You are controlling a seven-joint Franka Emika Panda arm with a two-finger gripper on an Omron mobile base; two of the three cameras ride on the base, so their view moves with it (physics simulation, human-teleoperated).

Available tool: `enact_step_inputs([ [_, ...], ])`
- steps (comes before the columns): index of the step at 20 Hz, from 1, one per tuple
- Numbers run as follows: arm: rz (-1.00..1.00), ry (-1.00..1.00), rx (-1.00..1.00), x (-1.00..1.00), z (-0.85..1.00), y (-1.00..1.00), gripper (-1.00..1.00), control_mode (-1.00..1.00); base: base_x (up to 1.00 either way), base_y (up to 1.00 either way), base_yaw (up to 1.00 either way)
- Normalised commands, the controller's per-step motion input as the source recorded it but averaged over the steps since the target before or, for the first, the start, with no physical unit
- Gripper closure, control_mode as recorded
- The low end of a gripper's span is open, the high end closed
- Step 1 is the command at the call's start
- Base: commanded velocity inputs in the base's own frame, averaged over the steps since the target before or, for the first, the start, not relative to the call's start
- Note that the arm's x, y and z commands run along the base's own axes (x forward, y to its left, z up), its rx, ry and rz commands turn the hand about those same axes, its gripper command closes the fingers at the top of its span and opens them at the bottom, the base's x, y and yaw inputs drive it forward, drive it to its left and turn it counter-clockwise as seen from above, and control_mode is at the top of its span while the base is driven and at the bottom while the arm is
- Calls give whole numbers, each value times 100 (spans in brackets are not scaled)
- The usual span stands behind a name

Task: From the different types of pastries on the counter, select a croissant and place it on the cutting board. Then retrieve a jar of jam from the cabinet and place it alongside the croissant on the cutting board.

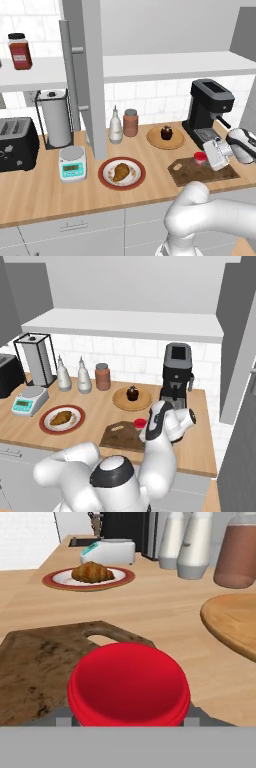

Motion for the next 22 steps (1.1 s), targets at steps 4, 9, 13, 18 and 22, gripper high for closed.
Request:
enact_step_inputs([
  [4,2,0,0,-28,0,0,-100,-100,0,0,0],
  [9,4,-1,0,-69,7,0,-100,-100,0,0,0],
  [13,0,-15,-1,-65,18,26,-100,-100,0,0,0],
  [18,-21,-50,-38,51,53,63,-100,-100,0,0,0],
  [22,-34,-51,-53,100,57,70,-100,-100,0,0,0],
])
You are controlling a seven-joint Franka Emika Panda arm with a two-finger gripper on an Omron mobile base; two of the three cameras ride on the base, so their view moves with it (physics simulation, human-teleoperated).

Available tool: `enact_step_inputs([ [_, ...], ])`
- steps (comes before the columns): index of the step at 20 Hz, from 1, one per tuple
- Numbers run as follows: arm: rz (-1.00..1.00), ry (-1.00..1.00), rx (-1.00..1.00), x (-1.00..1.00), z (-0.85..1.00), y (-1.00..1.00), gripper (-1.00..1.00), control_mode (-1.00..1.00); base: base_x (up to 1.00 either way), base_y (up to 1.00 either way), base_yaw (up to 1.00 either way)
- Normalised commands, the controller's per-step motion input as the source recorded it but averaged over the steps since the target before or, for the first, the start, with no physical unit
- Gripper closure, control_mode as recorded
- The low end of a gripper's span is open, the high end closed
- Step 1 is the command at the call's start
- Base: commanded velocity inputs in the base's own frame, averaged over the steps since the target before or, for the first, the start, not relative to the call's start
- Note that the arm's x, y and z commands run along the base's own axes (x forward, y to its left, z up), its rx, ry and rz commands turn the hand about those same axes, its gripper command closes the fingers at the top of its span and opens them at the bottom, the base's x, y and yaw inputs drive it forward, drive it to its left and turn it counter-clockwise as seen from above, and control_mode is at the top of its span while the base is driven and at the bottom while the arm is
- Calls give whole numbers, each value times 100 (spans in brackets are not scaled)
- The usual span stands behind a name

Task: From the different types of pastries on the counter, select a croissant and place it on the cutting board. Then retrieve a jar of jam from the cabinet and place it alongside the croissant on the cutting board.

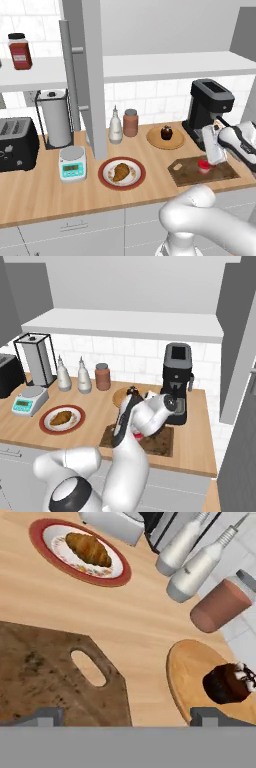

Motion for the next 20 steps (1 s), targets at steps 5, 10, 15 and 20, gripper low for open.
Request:
enact_step_inputs([
  [5,-30,-6,-25,-6,71,66,-100,-100,0,0,0],
  [10,-11,65,-1,-42,66,47,-100,-100,0,0,0],
  [15,-27,89,10,-18,16,53,-100,-100,0,0,0],
  [20,-16,38,17,-1,-1,-1,-100,-100,0,0,0],
])
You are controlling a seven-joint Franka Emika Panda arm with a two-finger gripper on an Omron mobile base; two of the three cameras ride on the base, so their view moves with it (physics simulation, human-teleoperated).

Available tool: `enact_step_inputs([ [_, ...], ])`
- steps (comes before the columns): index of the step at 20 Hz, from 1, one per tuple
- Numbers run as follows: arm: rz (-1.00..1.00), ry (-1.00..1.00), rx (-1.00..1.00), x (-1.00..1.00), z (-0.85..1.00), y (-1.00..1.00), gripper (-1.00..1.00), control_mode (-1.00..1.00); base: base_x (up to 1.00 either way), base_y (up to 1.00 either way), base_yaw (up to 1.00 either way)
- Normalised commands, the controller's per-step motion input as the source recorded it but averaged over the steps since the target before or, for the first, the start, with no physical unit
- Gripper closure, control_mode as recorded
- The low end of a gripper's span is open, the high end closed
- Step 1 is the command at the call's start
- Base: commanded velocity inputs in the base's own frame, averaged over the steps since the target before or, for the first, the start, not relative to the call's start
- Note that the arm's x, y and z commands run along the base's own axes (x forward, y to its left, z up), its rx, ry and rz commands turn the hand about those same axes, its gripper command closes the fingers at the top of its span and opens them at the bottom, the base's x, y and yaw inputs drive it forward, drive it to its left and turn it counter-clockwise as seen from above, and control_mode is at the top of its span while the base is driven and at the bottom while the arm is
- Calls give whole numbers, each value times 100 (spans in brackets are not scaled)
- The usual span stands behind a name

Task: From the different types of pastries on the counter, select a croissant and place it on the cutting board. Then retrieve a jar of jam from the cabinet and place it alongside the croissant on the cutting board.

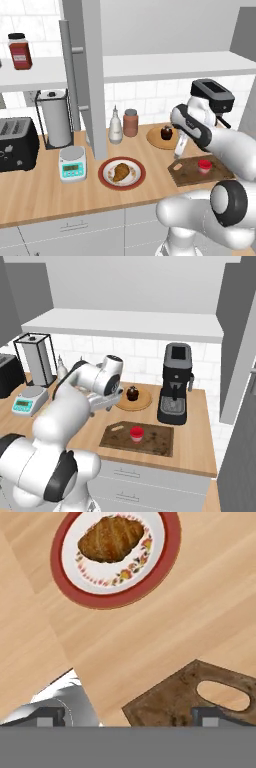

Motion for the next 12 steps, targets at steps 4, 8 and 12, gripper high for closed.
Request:
enact_step_inputs([
  [4,-51,0,0,-47,0,85,-100,-100,0,0,0],
  [8,-59,0,0,-80,-7,83,-100,-100,0,0,0],
  [12,-64,0,0,-64,-19,75,-100,-100,0,0,0],
])
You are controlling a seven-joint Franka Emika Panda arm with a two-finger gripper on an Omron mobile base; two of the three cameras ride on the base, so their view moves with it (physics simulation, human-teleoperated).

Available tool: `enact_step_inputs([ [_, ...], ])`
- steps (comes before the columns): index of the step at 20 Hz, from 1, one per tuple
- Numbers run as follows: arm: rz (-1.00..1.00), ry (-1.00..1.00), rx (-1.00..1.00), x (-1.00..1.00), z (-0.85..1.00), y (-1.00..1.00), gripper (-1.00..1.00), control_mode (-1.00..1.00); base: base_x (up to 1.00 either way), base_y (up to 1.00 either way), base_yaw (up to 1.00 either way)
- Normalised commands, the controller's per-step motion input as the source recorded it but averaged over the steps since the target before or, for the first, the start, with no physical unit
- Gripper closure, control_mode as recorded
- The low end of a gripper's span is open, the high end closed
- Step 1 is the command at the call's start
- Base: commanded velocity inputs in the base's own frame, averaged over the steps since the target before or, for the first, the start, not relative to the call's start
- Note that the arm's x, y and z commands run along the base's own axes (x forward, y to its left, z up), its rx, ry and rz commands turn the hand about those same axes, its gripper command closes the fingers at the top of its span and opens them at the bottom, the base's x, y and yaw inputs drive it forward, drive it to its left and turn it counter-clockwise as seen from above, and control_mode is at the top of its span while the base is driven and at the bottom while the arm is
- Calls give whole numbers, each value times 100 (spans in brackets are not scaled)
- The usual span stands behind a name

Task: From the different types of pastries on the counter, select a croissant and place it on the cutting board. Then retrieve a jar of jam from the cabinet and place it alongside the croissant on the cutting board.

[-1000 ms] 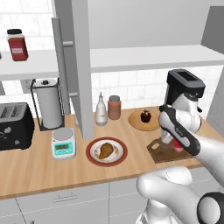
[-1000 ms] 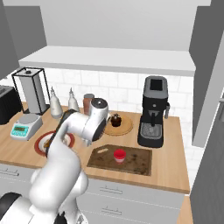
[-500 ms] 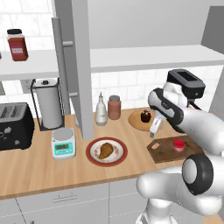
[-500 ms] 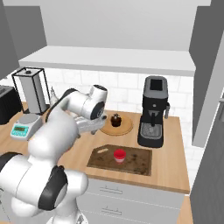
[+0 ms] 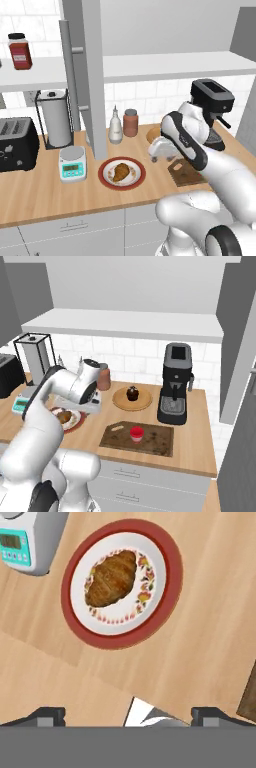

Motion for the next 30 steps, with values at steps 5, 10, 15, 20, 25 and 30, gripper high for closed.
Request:
enact_step_inputs([
  [5,-54,-5,-23,8,-12,99,-100,-100,0,0,0],
  [10,-44,-5,-32,65,0,74,-100,-100,0,0,0],
  [15,0,50,4,77,25,1,-100,-100,0,0,0],
  [20,0,40,4,46,46,15,-100,-100,0,0,0],
  [25,0,2,-1,0,19,25,-100,-100,0,0,0],
  [30,0,-5,-9,36,-22,18,-100,-100,0,0,0],
])
